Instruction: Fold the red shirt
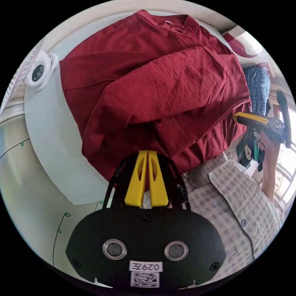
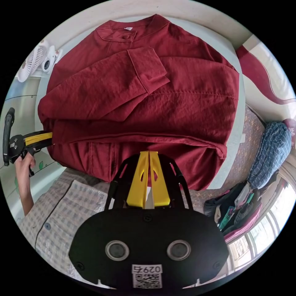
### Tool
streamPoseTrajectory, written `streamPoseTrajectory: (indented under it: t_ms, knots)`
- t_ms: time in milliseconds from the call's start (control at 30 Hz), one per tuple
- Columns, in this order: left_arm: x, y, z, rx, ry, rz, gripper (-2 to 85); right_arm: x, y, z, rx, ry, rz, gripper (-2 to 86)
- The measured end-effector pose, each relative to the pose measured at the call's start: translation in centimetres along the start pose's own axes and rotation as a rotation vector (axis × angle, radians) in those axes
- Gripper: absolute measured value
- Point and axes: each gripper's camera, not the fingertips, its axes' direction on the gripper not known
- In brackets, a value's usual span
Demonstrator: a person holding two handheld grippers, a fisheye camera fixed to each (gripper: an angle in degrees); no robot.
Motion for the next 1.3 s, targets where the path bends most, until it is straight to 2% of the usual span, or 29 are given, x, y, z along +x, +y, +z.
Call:
streamPoseTrajectory:
  t_ms: [467, 933, 1233, 1300]
  knots:
    - [1.4, 2.0, -2.2, 0.051, -0.036, -0.007, -1.0, 1.5, 0.9, -0.3, 0.04, -0.141, 0.006, -0.8]
    - [5.1, 4.0, -4.6, 0.057, -0.215, 0.055, -1.0, 0.2, 2.5, -1.0, 0.127, -0.063, -0.034, -0.8]
    - [5.7, 6.2, -6.4, 0.058, -0.25, 0.133, -0.9, 1.7, 2.8, -2.2, 0.1, -0.202, -0.086, 0.0]
    - [4.9, 8.4, -9.0, 0.2, -0.214, 0.102, -0.8, 1.6, 4.2, -4.5, 0.212, -0.291, -0.142, 1.2]
